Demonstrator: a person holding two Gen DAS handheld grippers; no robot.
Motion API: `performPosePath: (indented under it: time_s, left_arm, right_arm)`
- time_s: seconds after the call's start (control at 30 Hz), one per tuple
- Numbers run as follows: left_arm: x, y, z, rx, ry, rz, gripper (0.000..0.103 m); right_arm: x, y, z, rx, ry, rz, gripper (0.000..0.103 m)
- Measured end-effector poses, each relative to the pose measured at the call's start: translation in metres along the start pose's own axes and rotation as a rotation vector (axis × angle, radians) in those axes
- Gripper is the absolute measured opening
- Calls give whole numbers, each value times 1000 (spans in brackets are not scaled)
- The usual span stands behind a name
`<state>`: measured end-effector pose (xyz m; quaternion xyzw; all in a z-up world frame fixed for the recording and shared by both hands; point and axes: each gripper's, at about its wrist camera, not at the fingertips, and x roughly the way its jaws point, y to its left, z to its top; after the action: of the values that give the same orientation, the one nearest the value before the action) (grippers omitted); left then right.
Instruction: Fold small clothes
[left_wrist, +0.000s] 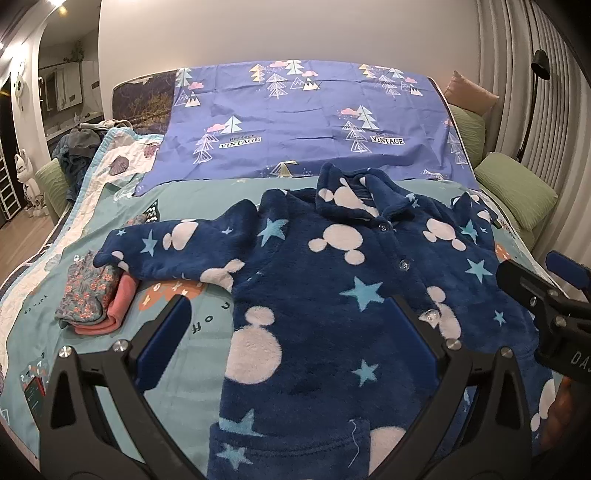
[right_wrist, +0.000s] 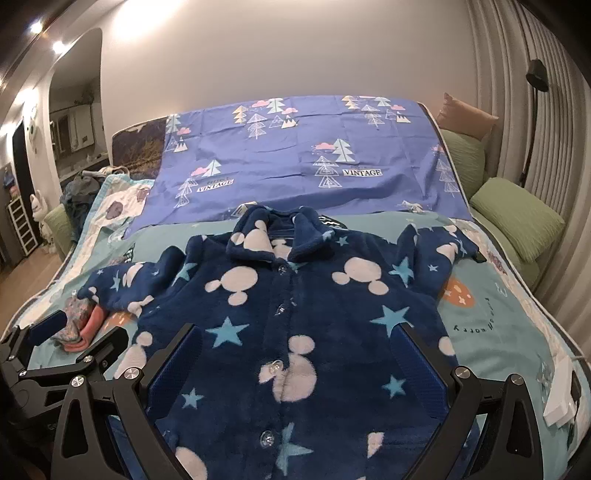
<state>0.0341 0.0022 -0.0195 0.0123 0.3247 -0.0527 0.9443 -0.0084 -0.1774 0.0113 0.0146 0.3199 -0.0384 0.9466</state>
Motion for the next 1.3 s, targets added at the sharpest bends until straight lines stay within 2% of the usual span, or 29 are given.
performPosePath:
  time_s: [0.47,0.57,0.67,0.8,0.87,0.97,1.07,1.1,1.17,1.23,1.3]
  left_arm:
    - [26,16,0,-32,49,11,102]
    - [34,24,2,-46,60,12,102]
    - [46,45,5,-100,77,27,102]
    - [73,83,11,-179,92,70,102]
    - [93,113,15,-232,113,122,102]
    - [118,155,19,-330,130,159,102]
    - [149,202,16,-469,181,160,92]
    - [162,221,13,-544,199,122,87]
    - [177,241,8,-633,220,86,75]
    - [193,259,1,-720,233,74,73]
    - [202,268,-4,-757,228,110,72]
  right_arm:
    - [31,18,8,-48,40,1,103]
    - [39,20,9,-52,53,8,103]
    - [48,20,9,-56,67,9,103]
    - [62,18,10,-66,86,4,103]
    - [66,16,9,-61,100,8,103]
    - [73,14,10,-62,111,11,103]
    - [79,12,9,-66,113,1,103]
    - [81,11,9,-64,115,1,103]
    - [83,9,8,-58,121,0,103]
    - [86,7,8,-57,127,-3,103]
    - [88,5,7,-58,129,-7,103]
